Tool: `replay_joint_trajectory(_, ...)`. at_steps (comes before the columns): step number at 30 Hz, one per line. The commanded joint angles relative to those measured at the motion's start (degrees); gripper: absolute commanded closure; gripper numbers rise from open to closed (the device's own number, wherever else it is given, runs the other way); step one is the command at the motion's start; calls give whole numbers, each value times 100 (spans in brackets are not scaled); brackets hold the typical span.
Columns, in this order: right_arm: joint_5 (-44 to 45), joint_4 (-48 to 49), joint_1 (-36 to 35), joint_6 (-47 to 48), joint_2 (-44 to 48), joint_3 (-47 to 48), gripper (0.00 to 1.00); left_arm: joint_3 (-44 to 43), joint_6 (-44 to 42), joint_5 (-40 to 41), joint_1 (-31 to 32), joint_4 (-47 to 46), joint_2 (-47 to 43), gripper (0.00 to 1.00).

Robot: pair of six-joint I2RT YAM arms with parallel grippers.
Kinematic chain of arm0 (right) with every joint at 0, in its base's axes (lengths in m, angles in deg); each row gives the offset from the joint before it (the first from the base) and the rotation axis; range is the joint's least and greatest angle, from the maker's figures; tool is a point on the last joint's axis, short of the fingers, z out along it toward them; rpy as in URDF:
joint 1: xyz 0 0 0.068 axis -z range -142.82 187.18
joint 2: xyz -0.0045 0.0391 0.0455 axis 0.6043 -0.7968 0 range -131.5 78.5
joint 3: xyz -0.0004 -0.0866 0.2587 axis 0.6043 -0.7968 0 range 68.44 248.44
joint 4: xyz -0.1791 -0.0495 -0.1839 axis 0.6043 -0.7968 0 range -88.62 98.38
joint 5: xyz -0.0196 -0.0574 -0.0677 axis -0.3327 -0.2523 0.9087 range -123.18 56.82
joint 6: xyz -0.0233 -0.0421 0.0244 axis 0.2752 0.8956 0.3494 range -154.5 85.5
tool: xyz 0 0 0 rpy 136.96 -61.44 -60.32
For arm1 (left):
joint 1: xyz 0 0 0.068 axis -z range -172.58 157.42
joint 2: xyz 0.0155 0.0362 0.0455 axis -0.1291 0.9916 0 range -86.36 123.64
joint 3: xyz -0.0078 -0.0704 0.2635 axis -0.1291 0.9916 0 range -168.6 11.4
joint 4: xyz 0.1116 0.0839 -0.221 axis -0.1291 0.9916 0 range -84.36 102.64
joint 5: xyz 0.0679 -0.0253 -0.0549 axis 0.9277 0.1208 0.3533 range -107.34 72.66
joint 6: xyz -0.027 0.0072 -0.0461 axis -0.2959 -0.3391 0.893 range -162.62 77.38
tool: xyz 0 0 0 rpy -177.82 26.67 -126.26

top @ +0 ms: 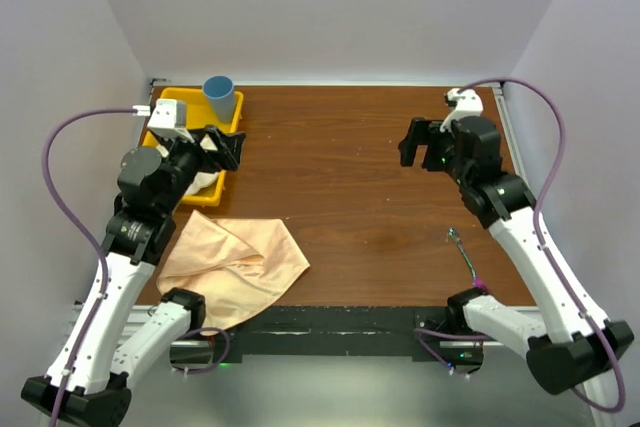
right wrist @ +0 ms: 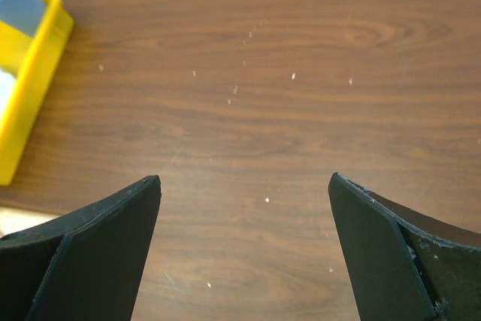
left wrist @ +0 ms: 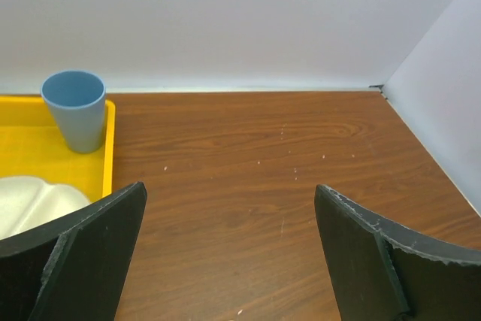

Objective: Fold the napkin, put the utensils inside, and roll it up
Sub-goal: Grab the napkin with the right arm

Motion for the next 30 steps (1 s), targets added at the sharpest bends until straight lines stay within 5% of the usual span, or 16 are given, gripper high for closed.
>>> replay_joint_trajectory(1,-1269,-300,-129,352,-632,155,2,-219,238,343,-37,494,298,2)
replay_joint_trajectory(10,-1013,1219,-2878,-596,-1844,-927,2,721,784,792,-46,1005,-351,4)
replay_joint_trajectory(18,-476,1837,-4760,-974,-4005,-445,5,871,942,1215,-37,1549,-633,7)
replay_joint_trajectory(25,15,1828,-4947,-1053,-4667,-172,37,888,960,1075,-37,1550,-563,13)
replay_joint_trajectory(30,920,1390,-4824,-948,-4177,-312,90,1020,557,85,-37,1383,-247,28)
